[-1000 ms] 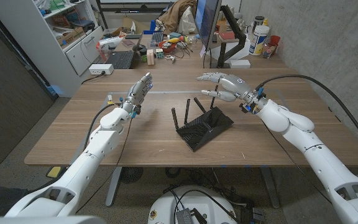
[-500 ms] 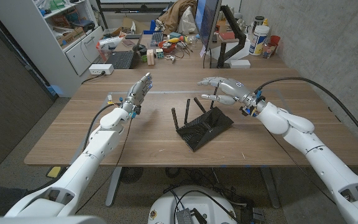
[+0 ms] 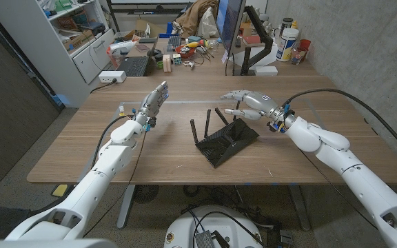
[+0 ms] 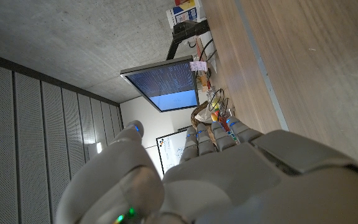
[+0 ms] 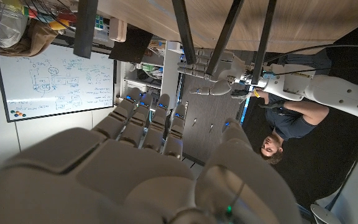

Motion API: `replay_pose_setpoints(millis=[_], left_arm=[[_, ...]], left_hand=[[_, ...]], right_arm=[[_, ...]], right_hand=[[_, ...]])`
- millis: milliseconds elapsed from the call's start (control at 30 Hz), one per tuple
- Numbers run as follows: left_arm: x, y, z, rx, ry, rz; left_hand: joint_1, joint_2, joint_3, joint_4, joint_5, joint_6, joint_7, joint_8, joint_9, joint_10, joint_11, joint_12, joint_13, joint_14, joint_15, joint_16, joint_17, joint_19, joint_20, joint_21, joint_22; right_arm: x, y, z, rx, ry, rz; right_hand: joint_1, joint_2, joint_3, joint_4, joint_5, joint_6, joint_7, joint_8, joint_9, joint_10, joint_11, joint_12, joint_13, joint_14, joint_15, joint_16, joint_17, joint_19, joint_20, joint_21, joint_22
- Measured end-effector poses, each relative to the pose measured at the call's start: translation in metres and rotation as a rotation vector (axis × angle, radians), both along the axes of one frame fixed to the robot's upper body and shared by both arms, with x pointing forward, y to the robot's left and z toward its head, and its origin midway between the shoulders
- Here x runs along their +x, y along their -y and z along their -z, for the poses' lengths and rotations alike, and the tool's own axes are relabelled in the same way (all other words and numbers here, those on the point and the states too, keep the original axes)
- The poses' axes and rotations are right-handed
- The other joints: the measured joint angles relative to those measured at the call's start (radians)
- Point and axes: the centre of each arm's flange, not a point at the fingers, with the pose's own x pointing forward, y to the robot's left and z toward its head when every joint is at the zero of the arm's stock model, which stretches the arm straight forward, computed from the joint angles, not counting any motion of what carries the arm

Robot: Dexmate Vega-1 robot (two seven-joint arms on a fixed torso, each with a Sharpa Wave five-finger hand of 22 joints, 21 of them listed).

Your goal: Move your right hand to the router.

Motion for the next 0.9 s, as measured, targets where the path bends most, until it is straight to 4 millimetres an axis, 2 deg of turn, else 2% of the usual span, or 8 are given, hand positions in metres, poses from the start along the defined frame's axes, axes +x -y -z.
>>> replay_pose_setpoints(millis=[433,733,900], left_arm=[[-0.002,-0.001,0.0,-0.001,0.002,-0.001],[-0.004,-0.001,-0.001,0.0,0.008,-0.005],[-0.005,-0.002,-0.002,0.001,0.008,-0.007]], left_hand=[[-0.004,0.004,0.0,0.0,0.0,0.004,0.004,0.0,0.0,0.0,0.0,0.0,0.0,0.0,0.0,0.0,0.0,0.0,0.0,0.0,0.0],[-0.004,0.004,0.0,0.0,0.0,0.005,0.005,0.0,0.0,0.0,0.0,0.0,0.0,0.0,0.0,0.0,0.0,0.0,0.0,0.0,0.0],[-0.004,0.004,0.0,0.0,-0.006,0.005,0.005,0.0,0.0,0.0,0.0,0.0,0.0,0.0,0.0,0.0,0.0,0.0,0.0,0.0,0.0]], right_arm=[[0.004,0.003,0.01,-0.024,-0.038,0.024],[0.007,0.007,0.016,-0.032,-0.065,0.044],[0.008,0.01,0.02,-0.037,-0.078,0.053]], right_hand=[[0.0,0.0,0.004,-0.004,0.0,0.007,0.001,0.0,0.0,0.005,-0.005,0.0,0.0,0.011,0.0,0.0,0.002,0.004,0.004,-0.004,0.0],[0.005,0.005,0.004,-0.004,0.0,0.02,-0.011,0.001,0.0,0.005,-0.005,0.0,0.0,0.011,0.0,0.0,0.003,0.007,0.007,-0.007,0.0],[0.005,0.005,0.004,-0.004,0.0,0.024,-0.006,0.004,0.0,0.011,-0.011,0.0,0.0,0.011,0.0,0.0,0.003,0.014,0.0,-0.012,0.0]])
